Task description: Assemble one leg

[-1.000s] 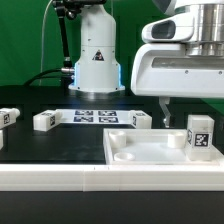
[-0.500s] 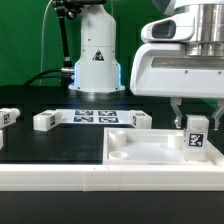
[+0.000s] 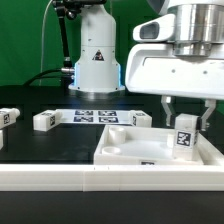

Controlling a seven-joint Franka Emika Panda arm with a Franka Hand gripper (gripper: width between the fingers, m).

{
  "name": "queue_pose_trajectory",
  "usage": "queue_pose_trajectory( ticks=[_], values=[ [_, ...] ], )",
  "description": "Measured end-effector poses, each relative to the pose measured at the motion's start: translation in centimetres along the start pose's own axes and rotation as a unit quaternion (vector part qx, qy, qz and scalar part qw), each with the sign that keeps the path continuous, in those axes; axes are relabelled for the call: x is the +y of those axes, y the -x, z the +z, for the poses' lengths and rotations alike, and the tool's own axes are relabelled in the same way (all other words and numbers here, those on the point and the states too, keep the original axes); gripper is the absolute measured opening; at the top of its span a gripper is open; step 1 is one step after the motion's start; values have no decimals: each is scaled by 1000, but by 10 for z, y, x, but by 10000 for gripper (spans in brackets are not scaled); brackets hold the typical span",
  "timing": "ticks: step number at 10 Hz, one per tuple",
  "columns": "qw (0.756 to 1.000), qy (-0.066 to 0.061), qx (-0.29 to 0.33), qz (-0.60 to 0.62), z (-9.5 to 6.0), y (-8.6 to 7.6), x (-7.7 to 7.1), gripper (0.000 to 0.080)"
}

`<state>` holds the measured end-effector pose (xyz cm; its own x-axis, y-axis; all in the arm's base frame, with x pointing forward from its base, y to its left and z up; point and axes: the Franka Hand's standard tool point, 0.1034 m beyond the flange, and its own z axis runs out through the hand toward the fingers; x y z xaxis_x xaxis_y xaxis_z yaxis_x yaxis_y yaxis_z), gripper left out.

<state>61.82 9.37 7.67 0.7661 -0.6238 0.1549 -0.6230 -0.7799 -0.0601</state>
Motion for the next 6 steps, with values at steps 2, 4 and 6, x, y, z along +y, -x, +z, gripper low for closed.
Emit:
queue_pose_trajectory(
  ticks=[2, 4, 6],
  values=[
    [998, 10, 7, 59, 0, -3, 9, 302],
    [997, 12, 7, 71, 1, -5, 12, 400],
    [997, 12, 7, 69, 1, -5, 12, 536]
  ],
)
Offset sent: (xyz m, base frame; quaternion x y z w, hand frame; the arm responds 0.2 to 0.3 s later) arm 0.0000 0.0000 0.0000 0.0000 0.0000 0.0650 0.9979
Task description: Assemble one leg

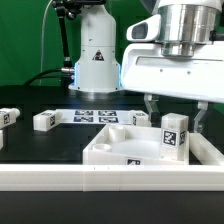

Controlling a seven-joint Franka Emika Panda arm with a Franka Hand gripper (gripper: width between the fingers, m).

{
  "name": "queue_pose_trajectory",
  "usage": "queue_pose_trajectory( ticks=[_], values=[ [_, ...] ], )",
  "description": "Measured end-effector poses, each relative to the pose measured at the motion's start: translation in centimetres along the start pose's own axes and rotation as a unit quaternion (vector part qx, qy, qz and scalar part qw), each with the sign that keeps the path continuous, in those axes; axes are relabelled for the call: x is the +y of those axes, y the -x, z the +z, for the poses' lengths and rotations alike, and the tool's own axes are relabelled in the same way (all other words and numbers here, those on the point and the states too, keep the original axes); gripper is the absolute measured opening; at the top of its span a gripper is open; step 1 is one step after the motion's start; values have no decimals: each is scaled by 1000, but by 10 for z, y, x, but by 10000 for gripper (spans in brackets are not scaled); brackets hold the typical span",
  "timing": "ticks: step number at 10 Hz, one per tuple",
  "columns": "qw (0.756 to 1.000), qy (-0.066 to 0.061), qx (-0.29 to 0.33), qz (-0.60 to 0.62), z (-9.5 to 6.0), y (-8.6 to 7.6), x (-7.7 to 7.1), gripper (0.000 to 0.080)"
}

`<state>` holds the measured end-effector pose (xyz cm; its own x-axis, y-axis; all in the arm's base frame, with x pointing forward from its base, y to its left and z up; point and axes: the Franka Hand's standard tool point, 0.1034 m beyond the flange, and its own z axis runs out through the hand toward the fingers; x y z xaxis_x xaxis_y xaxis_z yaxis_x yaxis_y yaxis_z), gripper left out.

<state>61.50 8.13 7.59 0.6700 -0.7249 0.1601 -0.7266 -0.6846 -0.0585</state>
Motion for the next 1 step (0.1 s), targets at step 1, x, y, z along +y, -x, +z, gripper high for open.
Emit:
queue_pose_trajectory(
  ticks=[1],
  values=[
    [1000, 0, 0, 0, 0, 0, 0, 625]
  ],
)
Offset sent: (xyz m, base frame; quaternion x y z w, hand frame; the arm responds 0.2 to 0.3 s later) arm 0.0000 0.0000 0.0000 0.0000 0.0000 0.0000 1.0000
